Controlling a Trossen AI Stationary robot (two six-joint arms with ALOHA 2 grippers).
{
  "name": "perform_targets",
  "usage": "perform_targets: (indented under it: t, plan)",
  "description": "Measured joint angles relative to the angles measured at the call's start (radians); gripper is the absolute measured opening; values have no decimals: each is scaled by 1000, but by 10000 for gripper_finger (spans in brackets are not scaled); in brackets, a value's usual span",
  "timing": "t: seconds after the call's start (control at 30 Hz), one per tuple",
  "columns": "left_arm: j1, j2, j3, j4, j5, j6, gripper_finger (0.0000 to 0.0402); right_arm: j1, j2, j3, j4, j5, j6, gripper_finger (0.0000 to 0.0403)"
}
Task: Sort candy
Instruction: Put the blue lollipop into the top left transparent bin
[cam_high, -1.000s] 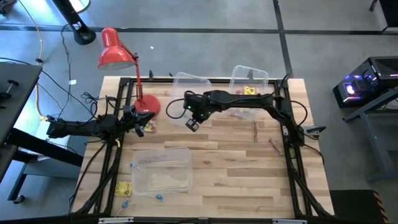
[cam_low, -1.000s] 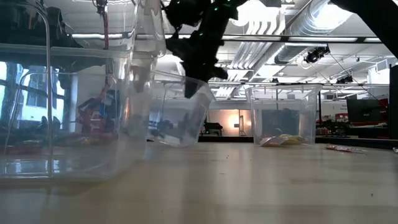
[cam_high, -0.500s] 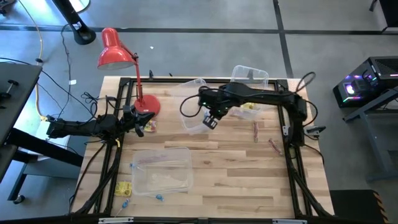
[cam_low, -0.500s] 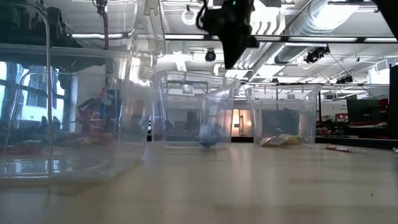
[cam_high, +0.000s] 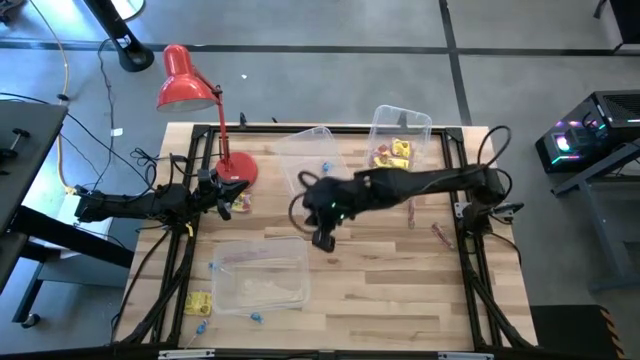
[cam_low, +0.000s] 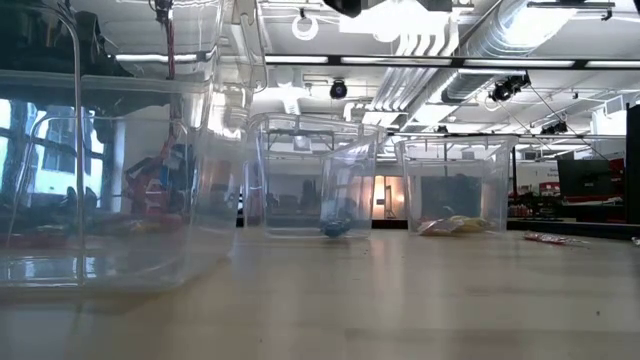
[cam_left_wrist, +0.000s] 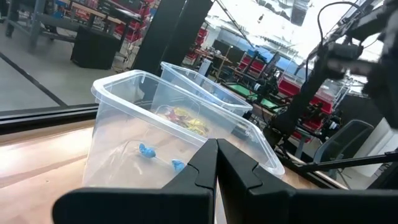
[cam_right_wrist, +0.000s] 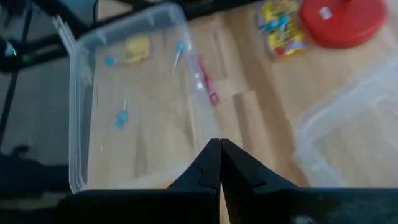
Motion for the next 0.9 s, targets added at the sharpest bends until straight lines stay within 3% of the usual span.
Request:
perform_targets:
  t: [0.47,0.53,0.67,0.8,0.9]
  plan:
    - [0,0,0,14,-2,-1,0,30,85,0,-67,-47,12,0]
    - [0,1,0,76,-5,-92,0,30,85,0,-75,-73,32,0]
    - [0,0,0,309,-59,-473,0,35,85,0,-105,-112,60,0]
    - [0,26,6,483,-61,-454,0,35,85,0,-106,-110,60,0]
    - [-1,106,60,478,40,-452,0,27,85,0,-105,-105,45,0]
